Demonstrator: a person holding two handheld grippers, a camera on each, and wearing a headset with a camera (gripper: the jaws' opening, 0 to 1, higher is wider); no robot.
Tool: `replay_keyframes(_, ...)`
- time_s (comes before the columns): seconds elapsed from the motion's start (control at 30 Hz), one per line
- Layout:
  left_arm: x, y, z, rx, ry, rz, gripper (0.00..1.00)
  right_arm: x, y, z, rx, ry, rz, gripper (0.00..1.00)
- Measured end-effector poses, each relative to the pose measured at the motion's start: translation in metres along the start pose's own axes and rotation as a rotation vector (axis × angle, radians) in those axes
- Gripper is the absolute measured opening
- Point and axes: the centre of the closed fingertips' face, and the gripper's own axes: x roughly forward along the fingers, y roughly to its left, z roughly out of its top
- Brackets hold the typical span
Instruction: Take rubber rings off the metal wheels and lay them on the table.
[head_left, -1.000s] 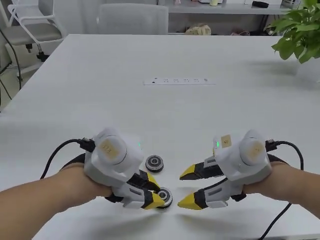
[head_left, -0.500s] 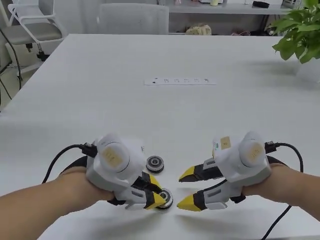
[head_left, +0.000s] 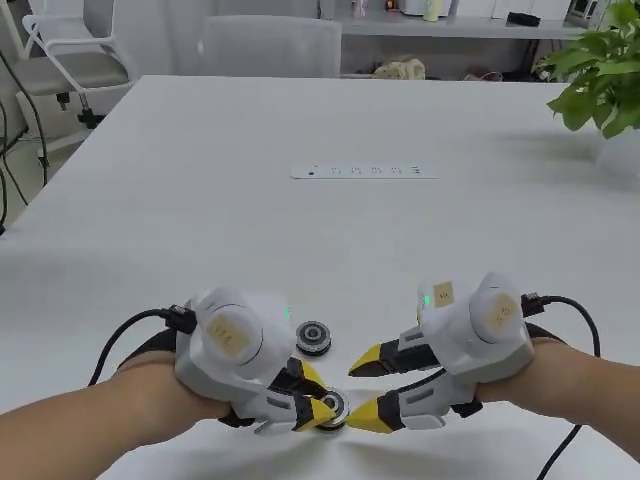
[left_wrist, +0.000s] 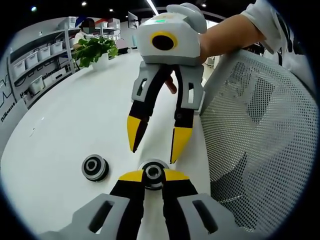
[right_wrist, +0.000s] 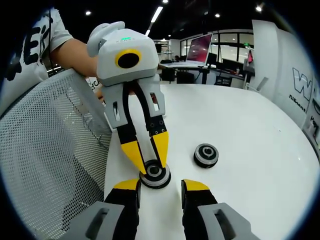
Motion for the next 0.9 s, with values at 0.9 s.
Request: replay_keyframes(0.9,0.000,0.000,0.000,0.002,-0.003,0.010,0.07,0.017,0.007,-0.003,0.045,-0.002,0.044,0.26)
